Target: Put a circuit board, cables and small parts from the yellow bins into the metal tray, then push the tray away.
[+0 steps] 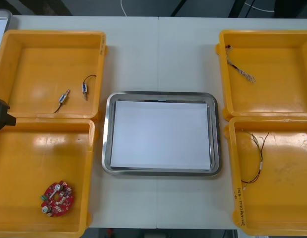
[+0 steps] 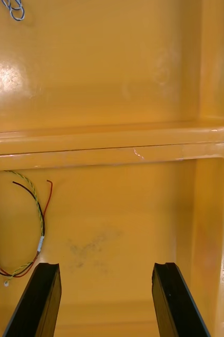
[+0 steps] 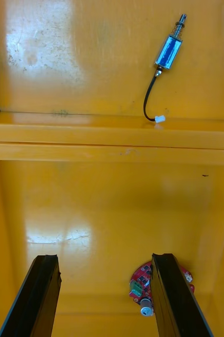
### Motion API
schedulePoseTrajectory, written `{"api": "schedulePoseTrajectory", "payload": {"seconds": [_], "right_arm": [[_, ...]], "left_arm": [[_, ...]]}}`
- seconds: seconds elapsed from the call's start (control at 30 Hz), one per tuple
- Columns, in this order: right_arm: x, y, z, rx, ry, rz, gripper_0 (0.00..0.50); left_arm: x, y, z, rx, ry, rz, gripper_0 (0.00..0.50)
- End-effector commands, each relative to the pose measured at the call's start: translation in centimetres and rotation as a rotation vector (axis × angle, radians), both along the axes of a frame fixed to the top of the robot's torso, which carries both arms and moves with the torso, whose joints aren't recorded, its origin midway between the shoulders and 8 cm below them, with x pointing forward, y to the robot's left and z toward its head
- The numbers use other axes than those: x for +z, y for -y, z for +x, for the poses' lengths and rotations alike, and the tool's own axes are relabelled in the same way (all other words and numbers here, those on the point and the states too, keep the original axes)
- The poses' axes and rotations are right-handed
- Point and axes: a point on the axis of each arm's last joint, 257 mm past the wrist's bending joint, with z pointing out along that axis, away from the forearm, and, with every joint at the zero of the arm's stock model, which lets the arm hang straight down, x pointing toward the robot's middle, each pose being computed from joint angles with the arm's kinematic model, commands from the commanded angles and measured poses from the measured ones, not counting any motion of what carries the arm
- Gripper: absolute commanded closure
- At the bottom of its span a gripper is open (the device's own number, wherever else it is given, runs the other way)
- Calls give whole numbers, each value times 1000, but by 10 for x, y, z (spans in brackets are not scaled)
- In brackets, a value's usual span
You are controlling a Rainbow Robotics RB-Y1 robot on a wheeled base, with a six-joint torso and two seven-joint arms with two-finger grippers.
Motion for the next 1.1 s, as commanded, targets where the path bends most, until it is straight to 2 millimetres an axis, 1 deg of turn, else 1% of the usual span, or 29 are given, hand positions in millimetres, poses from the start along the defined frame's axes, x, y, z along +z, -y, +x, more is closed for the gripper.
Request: {"api": "schedulePoseTrajectory", "payload": {"seconds": [0.03,1.1], "right_arm": [[14,5,3,1,12,-39,0],[14,5,3,1,12,-39,0]], "left_arm": [[13,9,6,-73,37,42,0],[13,9,6,-73,37,42,0]]}}
